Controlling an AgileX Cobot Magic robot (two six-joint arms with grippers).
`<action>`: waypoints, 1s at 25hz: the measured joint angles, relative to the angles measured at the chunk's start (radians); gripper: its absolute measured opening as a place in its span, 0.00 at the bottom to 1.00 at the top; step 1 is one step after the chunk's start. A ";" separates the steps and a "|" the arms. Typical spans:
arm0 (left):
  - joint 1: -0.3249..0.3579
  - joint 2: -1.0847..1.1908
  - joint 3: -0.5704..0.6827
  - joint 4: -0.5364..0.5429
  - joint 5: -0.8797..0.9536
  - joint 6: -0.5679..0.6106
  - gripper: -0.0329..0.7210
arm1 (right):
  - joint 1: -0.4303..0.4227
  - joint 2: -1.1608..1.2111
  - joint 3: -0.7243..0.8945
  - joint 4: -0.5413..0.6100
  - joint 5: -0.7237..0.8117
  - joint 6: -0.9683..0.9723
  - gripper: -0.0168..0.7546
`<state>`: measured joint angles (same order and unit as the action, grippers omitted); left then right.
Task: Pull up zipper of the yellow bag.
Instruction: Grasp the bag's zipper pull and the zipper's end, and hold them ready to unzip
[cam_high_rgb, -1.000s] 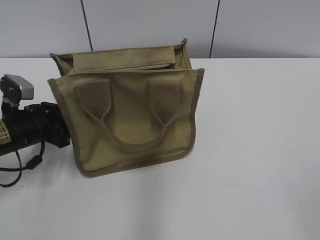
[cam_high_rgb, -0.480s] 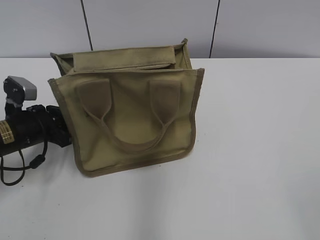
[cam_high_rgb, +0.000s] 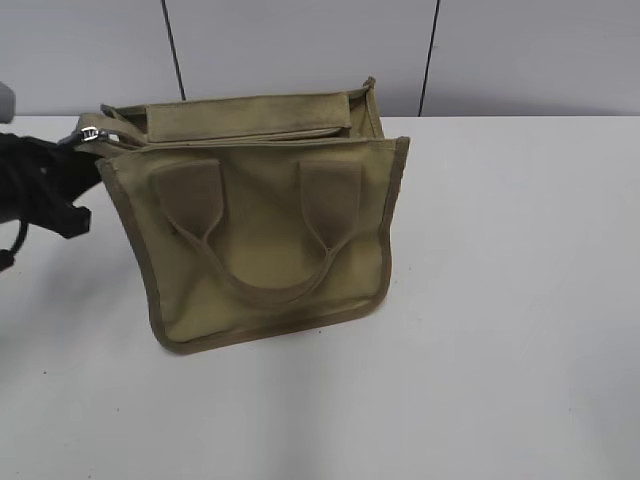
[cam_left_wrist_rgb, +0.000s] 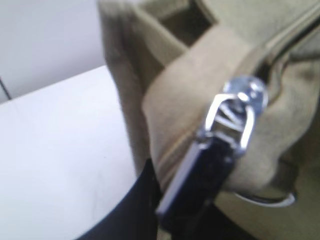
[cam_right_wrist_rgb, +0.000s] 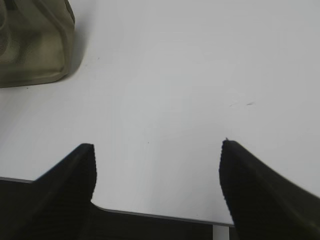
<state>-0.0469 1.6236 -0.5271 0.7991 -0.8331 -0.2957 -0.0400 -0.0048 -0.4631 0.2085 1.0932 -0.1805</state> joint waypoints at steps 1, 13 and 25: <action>0.000 -0.047 0.000 0.001 0.052 -0.005 0.05 | 0.000 0.000 0.000 0.000 0.000 0.000 0.78; 0.000 -0.295 -0.061 0.152 0.273 -0.167 0.05 | 0.008 0.020 -0.022 0.017 -0.001 0.032 0.77; 0.000 -0.293 -0.111 0.227 0.273 -0.267 0.05 | 0.010 0.556 -0.168 0.289 -0.274 -0.192 0.75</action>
<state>-0.0469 1.3305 -0.6381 1.0257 -0.5604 -0.5623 -0.0302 0.5516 -0.6309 0.4980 0.8197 -0.3730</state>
